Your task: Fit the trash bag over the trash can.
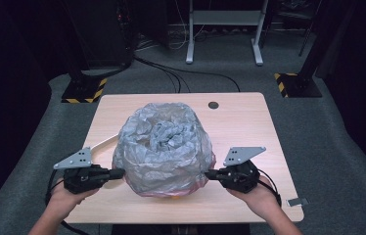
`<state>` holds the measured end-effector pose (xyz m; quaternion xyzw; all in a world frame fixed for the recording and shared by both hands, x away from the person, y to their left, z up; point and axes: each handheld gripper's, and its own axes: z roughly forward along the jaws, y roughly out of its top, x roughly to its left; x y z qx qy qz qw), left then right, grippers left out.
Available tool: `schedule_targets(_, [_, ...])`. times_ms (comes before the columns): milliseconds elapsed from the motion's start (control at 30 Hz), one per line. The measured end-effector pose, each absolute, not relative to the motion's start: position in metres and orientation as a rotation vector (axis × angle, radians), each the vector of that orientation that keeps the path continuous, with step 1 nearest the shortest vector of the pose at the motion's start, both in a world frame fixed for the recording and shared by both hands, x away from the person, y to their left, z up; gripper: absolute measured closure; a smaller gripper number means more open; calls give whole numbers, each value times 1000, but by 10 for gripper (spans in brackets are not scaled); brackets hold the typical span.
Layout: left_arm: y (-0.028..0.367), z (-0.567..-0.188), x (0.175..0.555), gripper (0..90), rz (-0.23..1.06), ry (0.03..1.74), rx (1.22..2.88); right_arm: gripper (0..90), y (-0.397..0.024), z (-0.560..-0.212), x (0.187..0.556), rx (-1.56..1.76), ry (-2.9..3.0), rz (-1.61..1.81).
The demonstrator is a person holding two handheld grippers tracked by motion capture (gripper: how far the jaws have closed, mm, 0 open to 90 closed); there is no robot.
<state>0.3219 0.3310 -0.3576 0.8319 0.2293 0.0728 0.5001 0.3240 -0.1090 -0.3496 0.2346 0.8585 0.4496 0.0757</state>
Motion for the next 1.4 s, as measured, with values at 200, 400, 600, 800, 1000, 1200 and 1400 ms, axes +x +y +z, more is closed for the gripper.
schedule_targets(200, [339, -335, 308, 612, 209, 547, 1956, 763, -114, -347, 317, 714, 2560, 1362])
schedule_targets(400, [339, -291, 304, 450, 302, 547, 1905, 535, -126, -334, 306, 741, 2476, 1412])
schedule_targets(600, [314, -264, 328, 391, 321, 518, 1890, 491, -121, -331, 309, 731, 2439, 1453])
schedule_targets(800, [289, -260, 347, 380, 299, 482, 1918, 449, -109, -329, 313, 690, 2431, 1491])
schedule_targets(1000, [276, -262, 353, 395, 278, 449, 1981, 538, -99, -326, 312, 638, 2437, 1515])
schedule_targets(1200, [276, -260, 350, 406, 272, 434, 2008, 751, -91, -329, 315, 619, 2464, 1542])
schedule_targets(1400, [265, -237, 354, 397, 302, 420, 2001, 894, -93, -332, 316, 615, 2463, 1523])
